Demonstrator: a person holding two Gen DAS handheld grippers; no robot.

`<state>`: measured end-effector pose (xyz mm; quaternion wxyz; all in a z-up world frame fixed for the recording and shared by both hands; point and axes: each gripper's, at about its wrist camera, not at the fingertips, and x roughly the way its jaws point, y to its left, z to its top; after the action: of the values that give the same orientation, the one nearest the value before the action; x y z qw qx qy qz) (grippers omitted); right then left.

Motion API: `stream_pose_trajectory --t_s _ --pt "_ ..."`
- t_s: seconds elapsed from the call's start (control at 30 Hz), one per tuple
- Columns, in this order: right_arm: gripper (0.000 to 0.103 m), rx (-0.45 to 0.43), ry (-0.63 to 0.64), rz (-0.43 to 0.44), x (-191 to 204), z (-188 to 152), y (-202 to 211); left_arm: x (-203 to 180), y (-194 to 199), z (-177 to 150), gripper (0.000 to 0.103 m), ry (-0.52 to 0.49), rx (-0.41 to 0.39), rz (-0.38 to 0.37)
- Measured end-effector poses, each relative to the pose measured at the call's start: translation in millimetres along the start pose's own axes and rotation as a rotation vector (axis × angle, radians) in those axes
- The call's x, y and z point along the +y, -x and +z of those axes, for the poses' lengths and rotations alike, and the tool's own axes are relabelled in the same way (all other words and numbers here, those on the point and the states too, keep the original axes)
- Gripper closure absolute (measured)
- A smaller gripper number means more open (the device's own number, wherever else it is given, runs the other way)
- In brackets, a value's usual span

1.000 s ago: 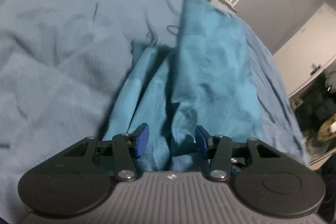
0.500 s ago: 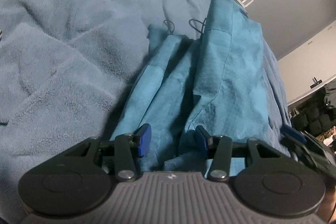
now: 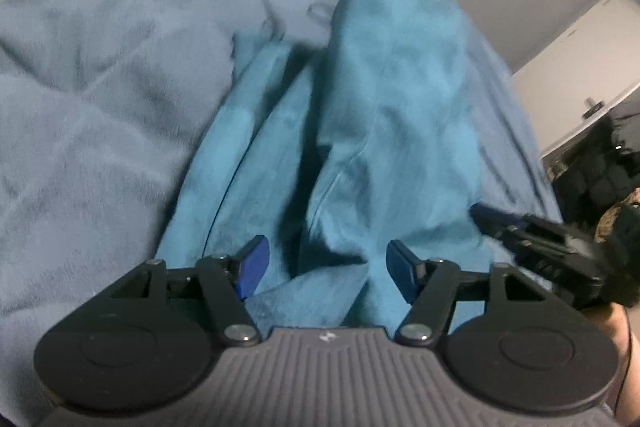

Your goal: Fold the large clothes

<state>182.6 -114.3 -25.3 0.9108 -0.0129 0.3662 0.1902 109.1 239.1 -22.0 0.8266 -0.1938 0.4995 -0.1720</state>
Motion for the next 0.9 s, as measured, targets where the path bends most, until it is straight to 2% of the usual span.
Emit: stream_pose_trajectory --t_s 0.03,0.07,0.1,0.17,0.23,0.33,0.47,0.57,0.7,0.73,0.9 --pt "0.073 0.0 -0.001 0.002 0 0 -1 0 -1 -1 0.046 -0.003 0.004 0.003" --pt "0.073 0.0 -0.002 0.004 -1 1 1 -1 1 -2 0.077 -0.007 -0.008 0.01" --pt "0.073 0.0 -0.003 0.003 -2 2 2 -2 3 -2 0.085 -0.004 -0.022 0.007" --pt "0.073 -0.004 -0.009 0.002 -3 4 4 -1 15 -5 0.092 -0.004 -0.076 -0.021" --pt "0.073 -0.01 -0.014 0.004 -1 8 5 4 22 -6 0.093 0.015 -0.102 -0.014" --pt "0.073 -0.011 0.023 0.0 13 14 0 20 20 -9 0.093 0.09 -0.081 0.005" --pt "0.07 -0.122 0.065 0.005 28 47 7 25 23 -10 0.093 0.123 -0.086 0.013" --pt "0.069 -0.188 0.113 -0.064 40 82 -3 21 24 -10 0.093 0.091 -0.074 0.036" --pt "0.07 -0.156 0.083 -0.213 40 123 -49 21 24 -10 0.093 0.09 -0.071 0.032" --pt "0.07 -0.14 0.066 -0.224 37 129 -61 23 24 -9 0.093 0.095 -0.07 0.026" --pt "0.069 -0.083 0.037 -0.131 34 136 -119 29 25 -11 0.093 0.107 -0.064 0.01"
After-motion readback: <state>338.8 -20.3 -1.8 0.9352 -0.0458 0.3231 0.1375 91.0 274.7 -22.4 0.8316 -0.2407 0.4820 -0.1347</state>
